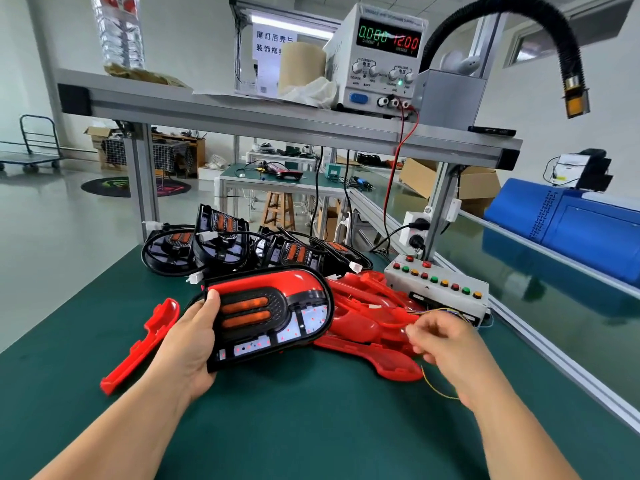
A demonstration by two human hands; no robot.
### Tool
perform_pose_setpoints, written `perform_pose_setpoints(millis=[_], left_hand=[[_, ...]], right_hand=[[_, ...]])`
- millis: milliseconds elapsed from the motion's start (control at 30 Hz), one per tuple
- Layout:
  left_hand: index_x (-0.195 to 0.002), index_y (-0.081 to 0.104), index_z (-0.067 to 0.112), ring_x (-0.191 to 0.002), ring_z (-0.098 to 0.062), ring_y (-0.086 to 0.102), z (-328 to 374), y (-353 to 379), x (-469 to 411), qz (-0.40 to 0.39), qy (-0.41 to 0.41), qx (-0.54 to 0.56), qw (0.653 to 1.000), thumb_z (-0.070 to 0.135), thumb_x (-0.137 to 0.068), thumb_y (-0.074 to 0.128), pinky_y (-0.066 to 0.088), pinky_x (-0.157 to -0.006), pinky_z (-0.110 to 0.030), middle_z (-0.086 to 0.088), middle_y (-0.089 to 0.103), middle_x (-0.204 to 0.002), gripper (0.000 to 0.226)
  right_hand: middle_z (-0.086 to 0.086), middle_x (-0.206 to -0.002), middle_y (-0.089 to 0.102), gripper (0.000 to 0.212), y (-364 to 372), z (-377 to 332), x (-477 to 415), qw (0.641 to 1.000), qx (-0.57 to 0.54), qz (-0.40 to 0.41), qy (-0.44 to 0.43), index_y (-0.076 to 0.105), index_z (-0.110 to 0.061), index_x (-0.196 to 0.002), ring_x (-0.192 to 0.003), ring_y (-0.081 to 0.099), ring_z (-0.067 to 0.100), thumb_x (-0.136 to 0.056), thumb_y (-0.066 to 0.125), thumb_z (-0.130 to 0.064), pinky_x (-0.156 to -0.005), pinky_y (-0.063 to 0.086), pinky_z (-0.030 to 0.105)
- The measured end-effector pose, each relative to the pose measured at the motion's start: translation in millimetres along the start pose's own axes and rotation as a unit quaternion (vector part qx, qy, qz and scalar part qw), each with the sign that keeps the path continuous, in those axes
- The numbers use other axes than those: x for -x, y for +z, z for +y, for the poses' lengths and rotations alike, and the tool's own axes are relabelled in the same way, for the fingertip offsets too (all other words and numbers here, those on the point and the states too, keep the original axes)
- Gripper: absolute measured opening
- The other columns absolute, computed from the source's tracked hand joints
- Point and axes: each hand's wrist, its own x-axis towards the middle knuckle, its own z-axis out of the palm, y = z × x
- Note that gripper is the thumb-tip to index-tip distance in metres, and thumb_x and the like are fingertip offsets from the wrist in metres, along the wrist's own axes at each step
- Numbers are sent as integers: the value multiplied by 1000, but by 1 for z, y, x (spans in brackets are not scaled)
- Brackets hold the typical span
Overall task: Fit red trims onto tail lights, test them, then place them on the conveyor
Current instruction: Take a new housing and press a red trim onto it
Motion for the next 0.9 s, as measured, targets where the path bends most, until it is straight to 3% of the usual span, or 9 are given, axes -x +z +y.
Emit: perform_pose_setpoints(millis=[100,167,233,433,533,567,667,733,900], left_hand=[[-109,66,10,-80,-29,75,-1,1,0,2,3,1,1000,40,-104,39,59,-53,-36,-16,76,-95,41],[-107,66,11,-78,-29,75,-1,1,-1,4,3,5,1000,40,-104,40,58,-51,-35,-15,76,-93,39],[-107,67,10,-79,-29,75,0,1,-2,3,0,8,1000,41,-104,39,58,-52,-36,-15,76,-94,42],[-110,67,9,-83,-31,75,3,-2,-3,7,2,35,999,44,-102,41,59,-54,-39,-17,75,-98,45],[-95,76,9,-81,-30,75,4,-4,-5,12,2,35,999,48,-100,45,59,-53,-36,-17,76,-96,50],[-91,77,11,-81,-30,75,4,-5,-6,16,6,36,999,48,-99,46,59,-53,-36,-16,76,-95,50],[-104,71,18,-85,-30,75,4,-7,-8,31,26,40,998,50,-98,48,60,-58,-39,-12,76,-99,41],[-112,66,21,-88,-29,75,6,-6,-9,21,35,44,998,52,-97,47,60,-63,-40,-9,76,-102,39],[-113,61,30,-90,-27,74,5,0,-7,-9,34,39,999,53,-97,46,59,-70,-46,-3,76,-105,32]], right_hand=[[-17,-94,65,18,-6,3,5,942,290,-153,-67,69,-42,-78,-88,59,-2,-78,78,-26,-82,45,22],[-20,-109,50,29,-5,7,6,902,371,-211,-69,63,-46,-96,-100,52,0,-75,78,-33,-92,42,21],[-18,-107,48,23,-1,9,7,903,377,-184,-90,63,-41,-90,-97,52,1,-77,78,-30,-88,41,18],[-18,-110,61,16,-9,10,4,954,236,-120,-141,65,-25,-75,-98,55,-8,-86,73,-16,-82,34,4],[-4,-88,73,1,-18,4,2,986,83,-102,-105,69,-18,-88,-84,67,9,-88,71,-18,-84,50,24],[3,-80,73,10,-22,0,1,991,9,-91,-96,69,-13,-90,-78,69,16,-86,70,-23,-78,54,29],[8,-63,66,19,-32,-16,-1,973,-210,-42,-90,71,-12,-79,-54,62,17,-80,62,-29,-49,50,22],[6,-59,63,22,-32,-28,-5,943,-314,-47,-96,74,-17,-70,-43,54,13,-82,59,-26,-42,41,17],[6,-54,59,15,28,-58,-10,945,-272,-167,-72,74,-19,-71,-40,51,12,-72,67,-32,-39,38,20]])
